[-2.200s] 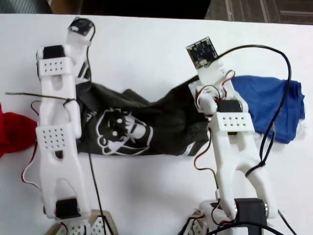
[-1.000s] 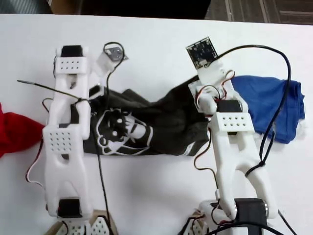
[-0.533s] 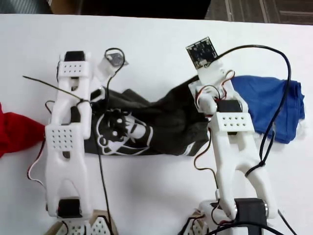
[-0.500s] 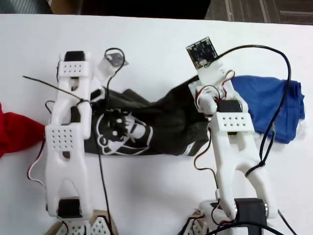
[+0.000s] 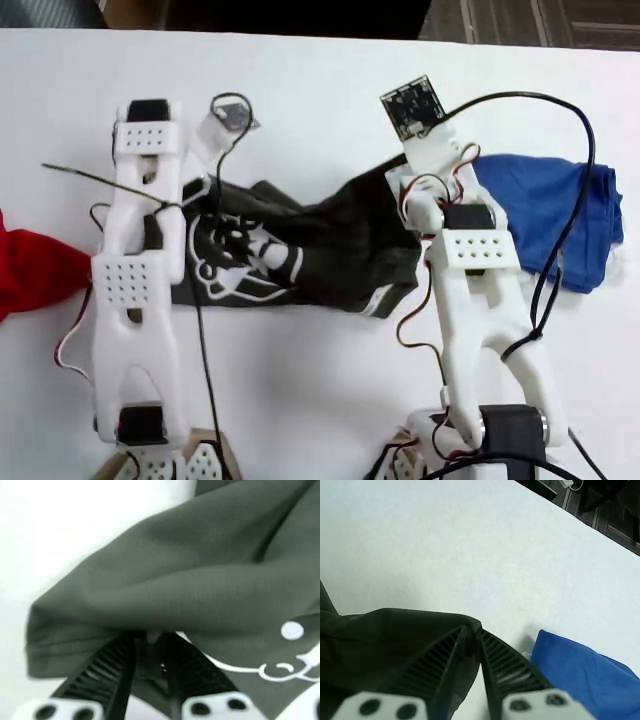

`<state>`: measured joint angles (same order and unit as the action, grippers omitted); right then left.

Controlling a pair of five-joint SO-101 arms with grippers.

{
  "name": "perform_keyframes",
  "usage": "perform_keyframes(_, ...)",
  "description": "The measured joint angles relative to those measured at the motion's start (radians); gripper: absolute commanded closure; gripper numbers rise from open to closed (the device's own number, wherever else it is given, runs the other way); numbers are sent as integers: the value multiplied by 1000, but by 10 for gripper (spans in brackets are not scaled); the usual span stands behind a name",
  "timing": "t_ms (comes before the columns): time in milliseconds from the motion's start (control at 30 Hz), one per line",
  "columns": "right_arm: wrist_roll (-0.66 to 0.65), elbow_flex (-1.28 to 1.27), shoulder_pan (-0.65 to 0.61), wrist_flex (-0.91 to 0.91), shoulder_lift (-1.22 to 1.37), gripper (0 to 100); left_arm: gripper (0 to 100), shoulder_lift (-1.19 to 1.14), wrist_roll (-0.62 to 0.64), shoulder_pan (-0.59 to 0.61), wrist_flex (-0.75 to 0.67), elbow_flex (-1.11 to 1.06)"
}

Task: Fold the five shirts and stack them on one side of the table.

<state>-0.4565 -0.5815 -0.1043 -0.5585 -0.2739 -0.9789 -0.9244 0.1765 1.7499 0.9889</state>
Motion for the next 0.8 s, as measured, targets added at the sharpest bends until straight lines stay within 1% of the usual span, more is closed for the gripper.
perform_keyframes(167, 0, 0, 0, 0, 0, 976, 839, -3, 31, 25, 11, 115)
perform_keyframes(333, 0, 0, 0, 0, 0, 976, 857, -6, 31, 35, 12, 109)
perform_keyframes(700, 0, 0, 0, 0, 0, 976, 857, -6, 31, 32, 11, 86)
perform_keyframes(800, 0, 0, 0, 0, 0, 976, 857, -37, 31, 32, 11, 86)
